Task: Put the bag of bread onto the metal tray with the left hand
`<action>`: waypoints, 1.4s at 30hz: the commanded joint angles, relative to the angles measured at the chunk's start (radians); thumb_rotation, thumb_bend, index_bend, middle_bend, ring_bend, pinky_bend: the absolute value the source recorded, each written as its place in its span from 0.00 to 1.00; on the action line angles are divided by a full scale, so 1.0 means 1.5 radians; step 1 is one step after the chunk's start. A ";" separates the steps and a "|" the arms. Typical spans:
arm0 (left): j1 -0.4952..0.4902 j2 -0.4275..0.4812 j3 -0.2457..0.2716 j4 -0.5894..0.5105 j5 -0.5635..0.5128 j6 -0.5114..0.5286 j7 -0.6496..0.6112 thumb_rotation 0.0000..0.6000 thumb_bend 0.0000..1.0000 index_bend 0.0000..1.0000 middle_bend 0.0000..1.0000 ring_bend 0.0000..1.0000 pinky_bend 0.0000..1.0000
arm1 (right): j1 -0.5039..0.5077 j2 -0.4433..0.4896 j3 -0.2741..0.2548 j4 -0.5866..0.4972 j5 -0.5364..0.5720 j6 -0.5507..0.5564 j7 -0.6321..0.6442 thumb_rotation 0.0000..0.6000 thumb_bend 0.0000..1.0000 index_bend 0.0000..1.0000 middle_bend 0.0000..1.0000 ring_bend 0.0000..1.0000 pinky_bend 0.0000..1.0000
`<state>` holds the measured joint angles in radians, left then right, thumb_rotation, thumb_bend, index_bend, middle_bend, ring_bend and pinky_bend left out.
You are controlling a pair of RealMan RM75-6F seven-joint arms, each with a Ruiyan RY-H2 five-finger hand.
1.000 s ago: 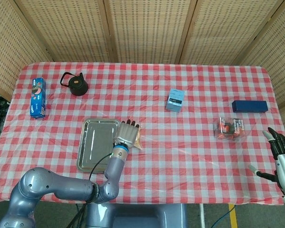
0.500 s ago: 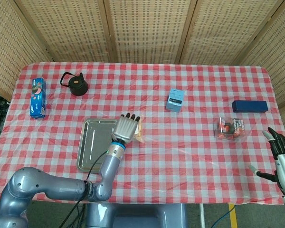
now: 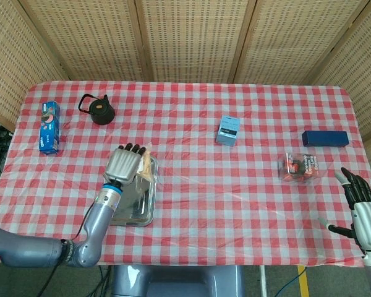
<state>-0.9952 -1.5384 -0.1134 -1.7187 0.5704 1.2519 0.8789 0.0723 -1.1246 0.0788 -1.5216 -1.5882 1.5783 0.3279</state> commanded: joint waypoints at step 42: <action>0.179 0.094 0.016 -0.035 0.195 -0.068 -0.285 1.00 0.06 0.00 0.00 0.00 0.00 | 0.002 -0.003 -0.006 -0.008 -0.007 0.005 -0.015 1.00 0.06 0.00 0.00 0.00 0.00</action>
<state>-0.7753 -1.4598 -0.0720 -1.7076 0.7793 1.1110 0.5433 0.0746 -1.1295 0.0711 -1.5331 -1.5989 1.5864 0.3069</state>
